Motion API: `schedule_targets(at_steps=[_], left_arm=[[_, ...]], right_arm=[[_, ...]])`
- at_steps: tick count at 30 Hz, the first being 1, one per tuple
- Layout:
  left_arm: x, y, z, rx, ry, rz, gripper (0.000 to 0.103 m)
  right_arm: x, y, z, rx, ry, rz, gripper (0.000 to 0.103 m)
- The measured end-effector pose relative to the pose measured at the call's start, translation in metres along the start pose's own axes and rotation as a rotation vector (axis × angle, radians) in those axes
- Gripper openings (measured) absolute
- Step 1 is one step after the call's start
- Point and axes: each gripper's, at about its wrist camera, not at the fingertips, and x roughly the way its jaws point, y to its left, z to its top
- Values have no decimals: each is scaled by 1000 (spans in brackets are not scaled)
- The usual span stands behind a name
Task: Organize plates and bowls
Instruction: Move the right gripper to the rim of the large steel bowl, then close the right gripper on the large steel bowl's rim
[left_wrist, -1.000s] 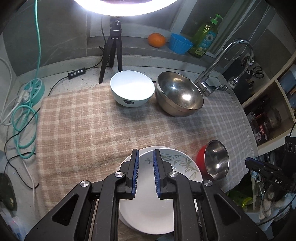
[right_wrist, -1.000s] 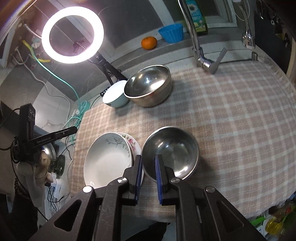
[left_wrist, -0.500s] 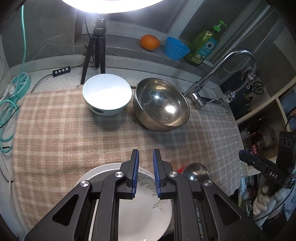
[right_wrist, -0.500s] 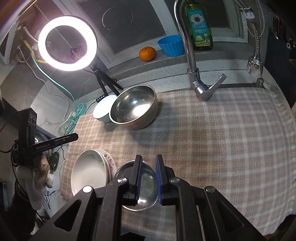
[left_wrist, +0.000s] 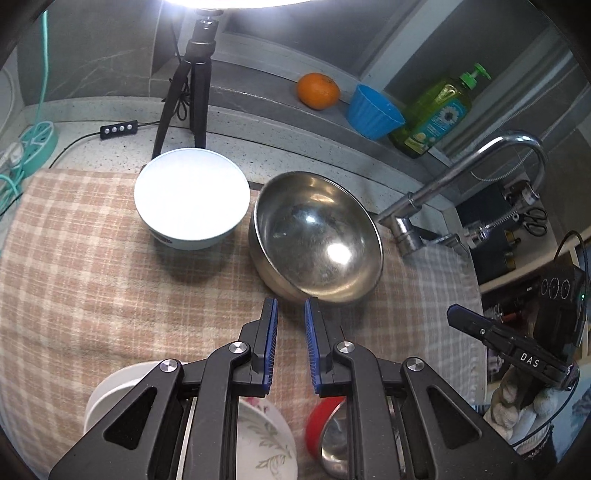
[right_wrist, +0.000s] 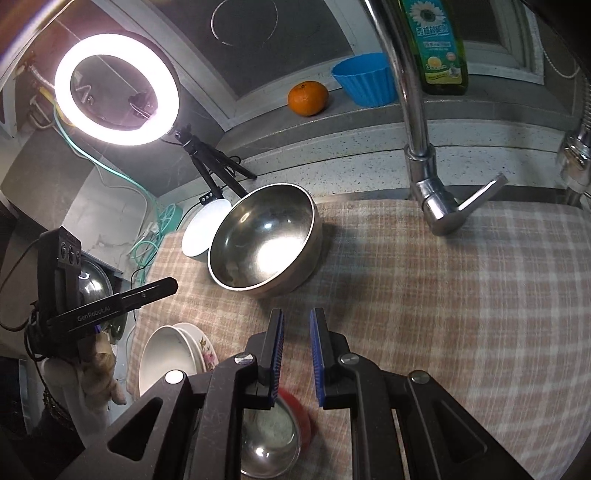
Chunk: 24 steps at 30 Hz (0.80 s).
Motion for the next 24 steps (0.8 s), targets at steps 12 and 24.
schedule_targets(at_steps=[12,24], left_arm=[[24,20,20,-109,-6,24,14],[40,19,30,-107,16,25,14]], right_arm=[[39,-16,40,40,15,18,33],[68,-19,54,83,31,53,33]])
